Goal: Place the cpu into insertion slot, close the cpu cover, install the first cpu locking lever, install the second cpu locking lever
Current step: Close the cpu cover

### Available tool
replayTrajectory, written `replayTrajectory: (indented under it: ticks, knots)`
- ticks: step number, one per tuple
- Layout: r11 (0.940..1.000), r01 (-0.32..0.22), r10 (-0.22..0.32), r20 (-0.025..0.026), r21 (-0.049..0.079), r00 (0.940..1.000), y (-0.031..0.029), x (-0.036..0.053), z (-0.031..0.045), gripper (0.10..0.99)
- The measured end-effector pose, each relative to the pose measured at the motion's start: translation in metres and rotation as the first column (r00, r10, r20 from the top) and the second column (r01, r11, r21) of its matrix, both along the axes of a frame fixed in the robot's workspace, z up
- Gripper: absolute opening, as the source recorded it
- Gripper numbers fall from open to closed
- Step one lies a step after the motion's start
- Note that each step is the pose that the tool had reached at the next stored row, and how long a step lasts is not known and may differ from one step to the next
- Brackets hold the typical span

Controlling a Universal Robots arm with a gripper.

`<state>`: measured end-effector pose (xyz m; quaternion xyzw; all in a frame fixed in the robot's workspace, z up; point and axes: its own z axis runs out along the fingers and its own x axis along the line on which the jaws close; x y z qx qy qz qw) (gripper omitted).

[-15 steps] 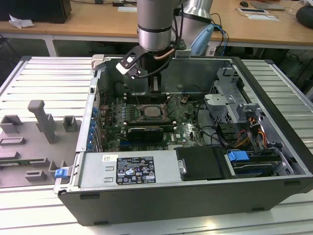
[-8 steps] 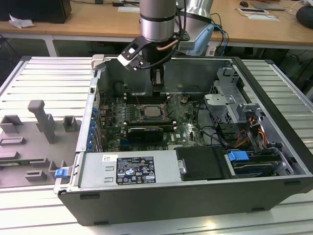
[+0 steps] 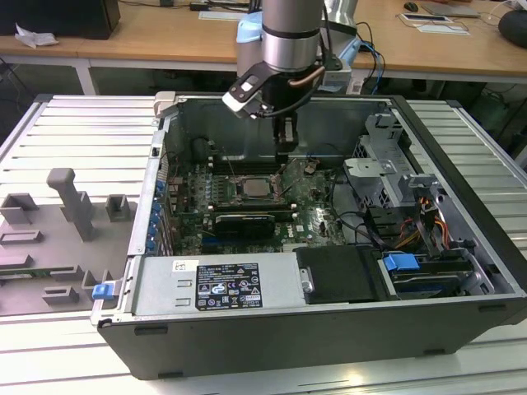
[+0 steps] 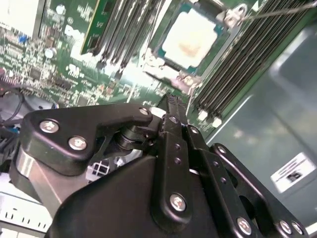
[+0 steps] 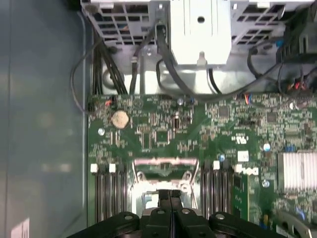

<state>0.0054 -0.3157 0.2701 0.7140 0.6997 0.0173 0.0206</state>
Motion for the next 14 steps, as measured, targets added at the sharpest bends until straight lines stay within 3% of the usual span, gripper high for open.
replayTrajectory:
  ticks: [5,14]
  knots:
    - [1.0,0.0,0.0,-0.0018,-0.003,1.0,0.0,0.015,-0.0004,0.106]
    - [0.9998,-0.018,0.018,-0.0024,-0.006,0.9998,0.0,0.0261,-0.0022,0.106]
